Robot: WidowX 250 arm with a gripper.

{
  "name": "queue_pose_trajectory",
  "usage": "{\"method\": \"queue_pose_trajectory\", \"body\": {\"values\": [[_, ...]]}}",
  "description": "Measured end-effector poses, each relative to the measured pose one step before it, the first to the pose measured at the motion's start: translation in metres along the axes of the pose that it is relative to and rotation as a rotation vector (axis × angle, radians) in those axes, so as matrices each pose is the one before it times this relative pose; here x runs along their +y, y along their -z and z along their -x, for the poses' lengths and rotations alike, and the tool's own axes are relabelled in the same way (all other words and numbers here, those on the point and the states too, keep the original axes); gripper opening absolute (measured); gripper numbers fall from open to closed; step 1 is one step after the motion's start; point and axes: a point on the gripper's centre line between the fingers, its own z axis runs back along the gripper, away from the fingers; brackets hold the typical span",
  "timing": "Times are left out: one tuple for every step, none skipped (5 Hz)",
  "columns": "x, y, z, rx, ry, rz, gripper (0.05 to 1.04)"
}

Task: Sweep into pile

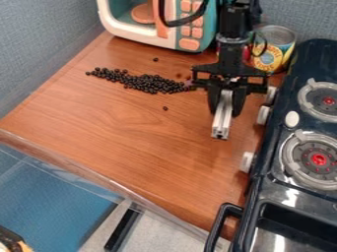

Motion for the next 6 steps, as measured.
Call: {"method": "queue_pose_trajectory", "body": {"values": [[-0.00732, -0.00155, -0.00039, 0.0002, 0.0271, 0.0439, 0.385], [-0.00718, -0.0044, -0.00222, -0.0034, 0.0084, 0.0412, 0.385], [0.00221, 0.01555, -0.0026, 0.0156, -0.036, -0.0028, 0.385], [0.0049, 0.01532, -0.00433, 0.0035, -0.0248, -0.0202, 0.385], [0.00251, 0.00377, -0.00281, -0.0103, -0.0109, -0.0137, 0.385], [0.00599, -0.00074, -0.00332, -0.0117, 0.0024, -0.0131, 0.385]]}}
